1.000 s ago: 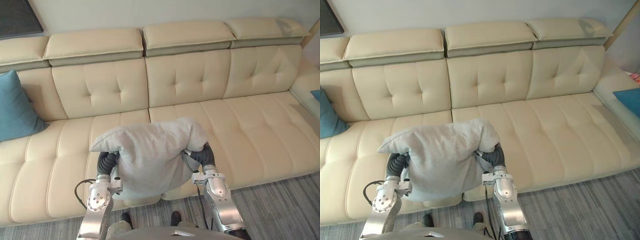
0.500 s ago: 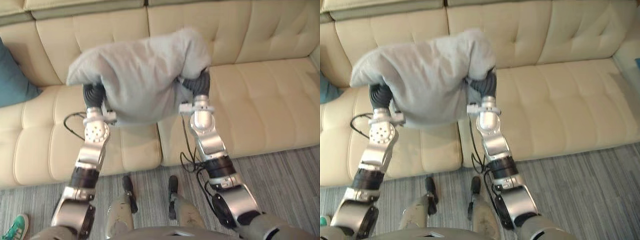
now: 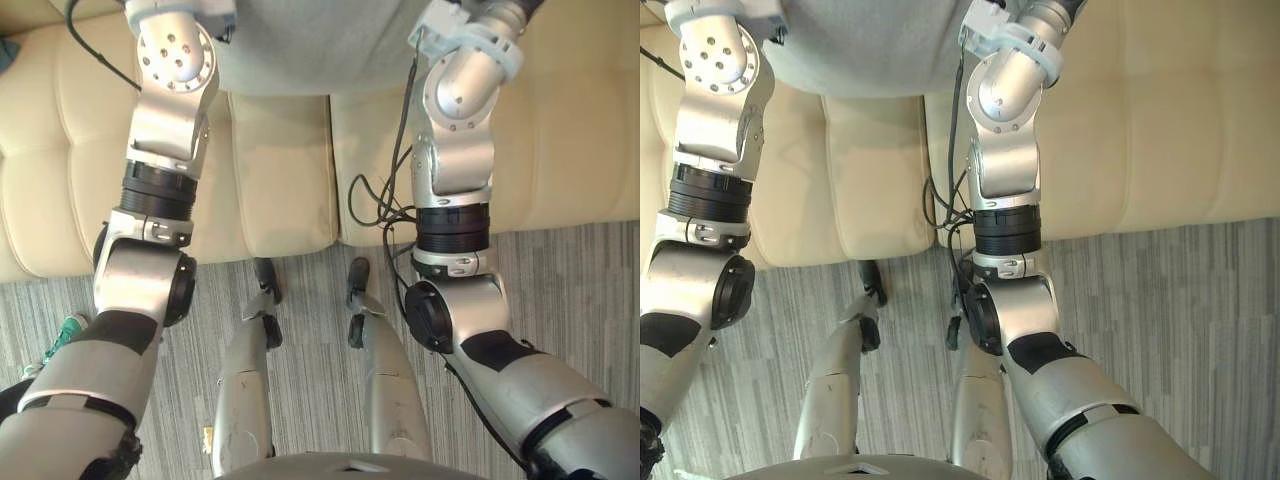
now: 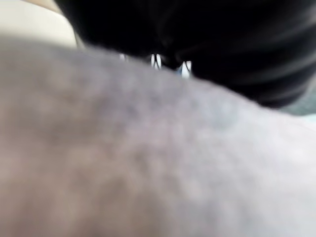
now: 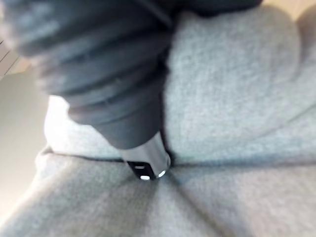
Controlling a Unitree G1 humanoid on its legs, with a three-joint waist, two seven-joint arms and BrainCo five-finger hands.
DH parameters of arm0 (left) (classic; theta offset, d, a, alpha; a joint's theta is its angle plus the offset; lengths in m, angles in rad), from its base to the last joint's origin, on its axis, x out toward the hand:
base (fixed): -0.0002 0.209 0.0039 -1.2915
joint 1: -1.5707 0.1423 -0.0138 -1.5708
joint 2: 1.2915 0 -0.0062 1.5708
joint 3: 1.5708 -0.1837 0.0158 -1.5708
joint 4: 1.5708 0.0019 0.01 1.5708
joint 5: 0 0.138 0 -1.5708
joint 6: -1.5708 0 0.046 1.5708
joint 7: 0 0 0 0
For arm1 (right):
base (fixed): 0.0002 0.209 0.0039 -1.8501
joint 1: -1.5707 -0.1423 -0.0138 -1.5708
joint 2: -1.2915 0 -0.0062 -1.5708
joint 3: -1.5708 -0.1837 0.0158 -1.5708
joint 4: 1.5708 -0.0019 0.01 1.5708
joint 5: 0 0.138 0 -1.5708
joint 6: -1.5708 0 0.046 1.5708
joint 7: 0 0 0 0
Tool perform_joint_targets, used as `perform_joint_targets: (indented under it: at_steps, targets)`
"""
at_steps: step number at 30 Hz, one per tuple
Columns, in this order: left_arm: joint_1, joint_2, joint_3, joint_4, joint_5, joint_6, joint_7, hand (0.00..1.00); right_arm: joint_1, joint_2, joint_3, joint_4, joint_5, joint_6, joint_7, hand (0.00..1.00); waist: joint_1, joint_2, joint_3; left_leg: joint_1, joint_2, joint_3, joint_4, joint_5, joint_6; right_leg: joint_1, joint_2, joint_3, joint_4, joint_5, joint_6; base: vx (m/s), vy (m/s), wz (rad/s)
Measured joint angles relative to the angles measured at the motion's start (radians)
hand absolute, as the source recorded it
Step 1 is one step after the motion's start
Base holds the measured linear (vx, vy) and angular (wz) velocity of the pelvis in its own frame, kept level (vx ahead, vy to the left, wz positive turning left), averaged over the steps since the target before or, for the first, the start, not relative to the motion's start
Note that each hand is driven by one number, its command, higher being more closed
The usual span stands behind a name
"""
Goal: Pick up cushions and gather them together orderly.
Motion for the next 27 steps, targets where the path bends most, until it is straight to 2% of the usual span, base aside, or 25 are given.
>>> perform_joint_targets:
  at_steps: [4,5,6,10,11,15,22,25,27]
  targets:
    - [-0.026,-0.016,0.028,0.001,0.0,0.009,-0.003,1.0,-0.05,-0.001,-0.027,0.005,0.001,0.015,-0.004,1.0,0.004,0.005,0.012,-0.075,0.006,-0.001,0.026,-0.001,-0.002,-0.07,-0.001,-0.003,0.024,-0.003,-0.004,0.02,-0.015,0.03]
    - [-0.03,-0.02,0.033,0.002,0.0,0.009,-0.003,0.0,-0.056,-0.001,-0.03,0.005,0.001,0.015,-0.005,1.0,0.005,0.004,0.015,-0.085,0.007,-0.002,0.031,-0.002,-0.002,-0.08,-0.001,-0.004,0.028,-0.003,-0.005,0.02,-0.013,0.06]
    - [-0.042,-0.02,0.038,0.006,0.0,0.009,-0.002,0.0,-0.072,-0.001,-0.034,0.005,0.001,0.015,-0.007,0.0,0.005,0.005,0.022,-0.104,0.007,-0.004,0.033,-0.008,-0.011,-0.101,-0.002,-0.005,0.037,-0.006,-0.008,0.03,-0.02,0.11]
    - [-0.09,-0.026,0.067,0.012,0.0,0.012,0.005,0.0,-0.118,-0.007,-0.076,0.005,0.002,0.015,-0.07,0.0,0.008,0.006,0.03,-0.205,0.019,0.017,0.03,0.004,-0.022,-0.21,-0.016,-0.026,0.075,-0.013,-0.018,0.03,-0.02,0.17]
    - [-0.091,-0.04,0.082,0.012,-0.005,0.014,0.009,0.0,-0.121,-0.02,-0.077,0.004,0.002,0.014,-0.082,0.0,0.01,0.006,0.036,-0.228,0.018,0.016,0.032,0.015,-0.012,-0.236,-0.019,-0.028,0.09,-0.017,-0.021,0.07,-0.023,0.18]
    - [-0.092,-0.052,0.116,0.011,-0.019,0.015,0.03,0.0,-0.193,-0.046,-0.072,0.005,0.002,0.014,-0.084,0.0,0.012,0.006,0.054,-0.247,0.012,0.011,0.046,0.024,-0.005,-0.265,-0.031,-0.03,0.134,-0.042,-0.022,0.05,-0.032,0.13]
    - [-0.092,-0.045,0.115,-0.013,-0.017,0.019,0.027,0.0,-0.165,-0.088,-0.075,0.005,0.02,0.015,-0.084,0.0,0.009,0.006,0.054,-0.277,0.017,-0.004,0.044,0.015,-0.019,-0.284,-0.033,-0.056,0.149,-0.062,-0.028,0.02,-0.04,0.08]
    - [-0.092,-0.022,0.115,-0.011,-0.017,0.038,0.006,0.0,-0.143,-0.117,-0.082,0.014,0.054,0.016,-0.072,0.0,0.004,0.005,0.055,-0.292,0.016,-0.01,0.043,0.03,-0.007,-0.297,-0.033,-0.061,0.151,-0.062,-0.028,0.01,-0.037,0.03]
    - [-0.094,0.013,0.115,-0.008,-0.017,0.047,-0.017,0.0,-0.144,-0.167,-0.089,0.049,0.088,0.018,-0.059,0.0,0.001,0.005,0.055,-0.291,0.017,-0.014,0.044,0.031,-0.007,-0.297,-0.034,-0.064,0.157,-0.065,-0.029,-0.01,-0.042,0.04]
